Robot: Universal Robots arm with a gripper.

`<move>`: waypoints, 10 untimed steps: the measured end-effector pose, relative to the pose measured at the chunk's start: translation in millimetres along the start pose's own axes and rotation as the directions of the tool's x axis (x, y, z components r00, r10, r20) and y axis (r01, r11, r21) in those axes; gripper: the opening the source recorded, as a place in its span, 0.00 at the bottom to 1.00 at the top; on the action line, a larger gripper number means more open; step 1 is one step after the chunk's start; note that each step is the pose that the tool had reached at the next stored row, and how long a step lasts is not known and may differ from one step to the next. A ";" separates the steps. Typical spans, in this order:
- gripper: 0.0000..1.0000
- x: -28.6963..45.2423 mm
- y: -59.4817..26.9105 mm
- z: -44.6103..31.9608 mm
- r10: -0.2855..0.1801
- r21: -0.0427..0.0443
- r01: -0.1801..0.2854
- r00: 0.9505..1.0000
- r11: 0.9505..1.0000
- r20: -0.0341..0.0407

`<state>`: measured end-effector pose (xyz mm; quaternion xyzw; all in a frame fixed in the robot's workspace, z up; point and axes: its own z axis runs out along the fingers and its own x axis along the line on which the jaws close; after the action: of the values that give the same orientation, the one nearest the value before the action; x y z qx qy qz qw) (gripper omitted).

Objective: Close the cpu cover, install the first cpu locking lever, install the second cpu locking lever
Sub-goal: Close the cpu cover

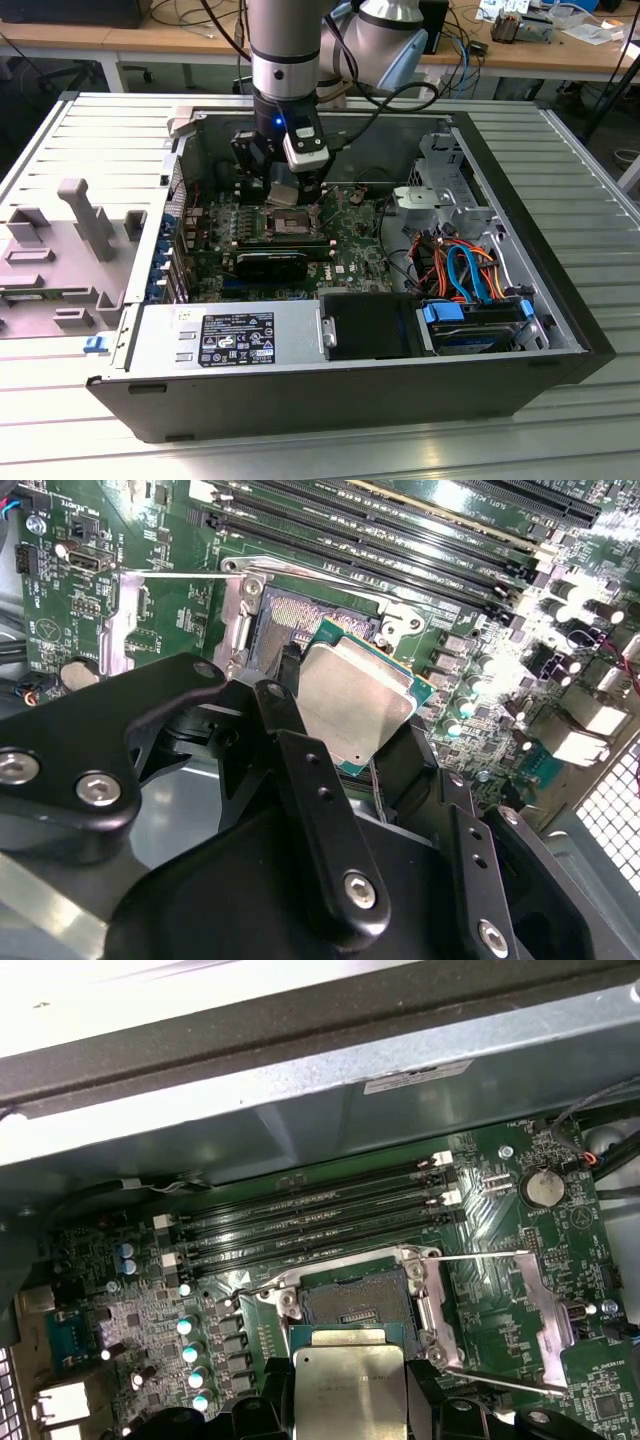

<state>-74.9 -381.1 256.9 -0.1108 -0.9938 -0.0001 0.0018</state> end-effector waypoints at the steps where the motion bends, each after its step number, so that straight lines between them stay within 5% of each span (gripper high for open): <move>1: 0.55 0.0 0.0 0.2 0.004 0.000 -0.004 1.000 1.000 0.000; 10: 0.55 0.0 0.0 1.4 0.032 0.000 -0.032 0.999 0.999 0.000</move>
<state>-75.0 -381.1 255.5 -0.1267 -0.9919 0.0001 0.0018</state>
